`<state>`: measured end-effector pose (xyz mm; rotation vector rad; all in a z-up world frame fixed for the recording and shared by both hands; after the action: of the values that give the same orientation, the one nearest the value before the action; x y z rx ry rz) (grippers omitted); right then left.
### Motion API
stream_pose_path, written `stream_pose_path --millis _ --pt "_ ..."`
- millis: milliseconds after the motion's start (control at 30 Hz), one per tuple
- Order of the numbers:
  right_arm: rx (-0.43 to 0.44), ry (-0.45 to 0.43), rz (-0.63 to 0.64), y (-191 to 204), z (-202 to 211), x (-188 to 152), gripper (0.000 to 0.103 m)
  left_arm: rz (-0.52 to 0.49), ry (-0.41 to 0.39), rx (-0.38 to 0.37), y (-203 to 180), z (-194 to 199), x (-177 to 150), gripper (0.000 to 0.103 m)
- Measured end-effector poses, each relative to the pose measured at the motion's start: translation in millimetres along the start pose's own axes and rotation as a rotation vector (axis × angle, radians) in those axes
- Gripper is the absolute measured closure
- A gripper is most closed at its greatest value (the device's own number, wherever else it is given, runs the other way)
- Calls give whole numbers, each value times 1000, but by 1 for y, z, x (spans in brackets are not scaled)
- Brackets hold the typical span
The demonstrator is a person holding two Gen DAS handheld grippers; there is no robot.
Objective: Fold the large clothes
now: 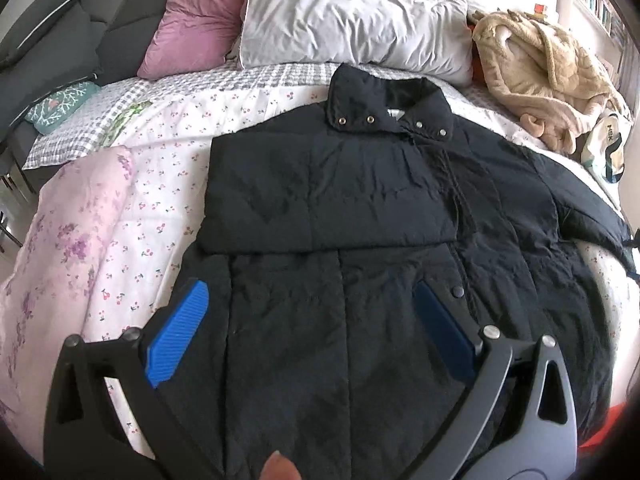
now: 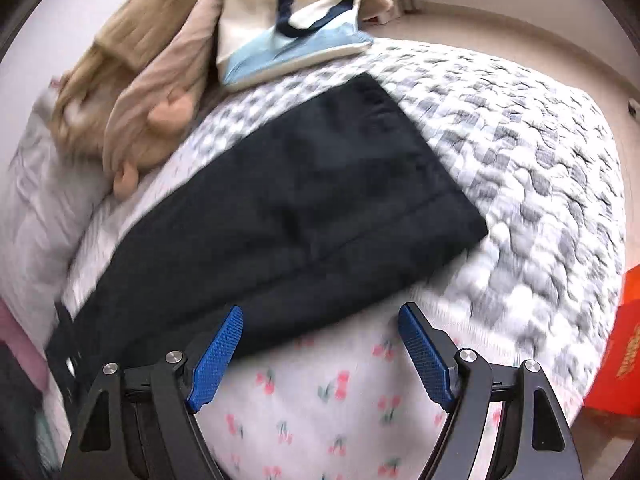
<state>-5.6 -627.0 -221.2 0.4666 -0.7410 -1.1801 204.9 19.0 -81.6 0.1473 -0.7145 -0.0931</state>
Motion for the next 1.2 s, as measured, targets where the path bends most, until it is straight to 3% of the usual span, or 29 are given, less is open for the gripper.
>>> stream_pose_path --millis 333,367,433,533,700,967,1200 --pt "-6 -138 -71 -1 -26 36 24 -15 61 29 11 -18 -10 1" --pt "-20 -146 -62 1 -29 39 28 -11 64 30 12 -18 -10 1" --pt "-45 -152 -54 1 -32 41 58 -4 70 23 13 -18 -9 1" --pt "-6 -171 -83 4 -32 43 85 1 68 12 14 -17 -8 1" --pt "-19 -224 40 36 -12 49 92 16 66 10 18 -15 -6 1" --pt "69 -290 313 157 35 47 93 70 65 -6 29 -11 -2 1" --pt "141 -252 634 288 51 -17 93 120 62 -21 40 -7 2 1"
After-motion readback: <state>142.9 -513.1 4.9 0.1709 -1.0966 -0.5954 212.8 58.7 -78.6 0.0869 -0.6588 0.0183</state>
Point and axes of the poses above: each gripper's, at about its wrist camera, not at the fingertips, and z roughly against the way its jaws point, y to its left, x to its top, the point moved 10 cm from there along -z, roughly the way its jaws point, and after that the axes turned 13 degrees about x, right-handed, at the moved point
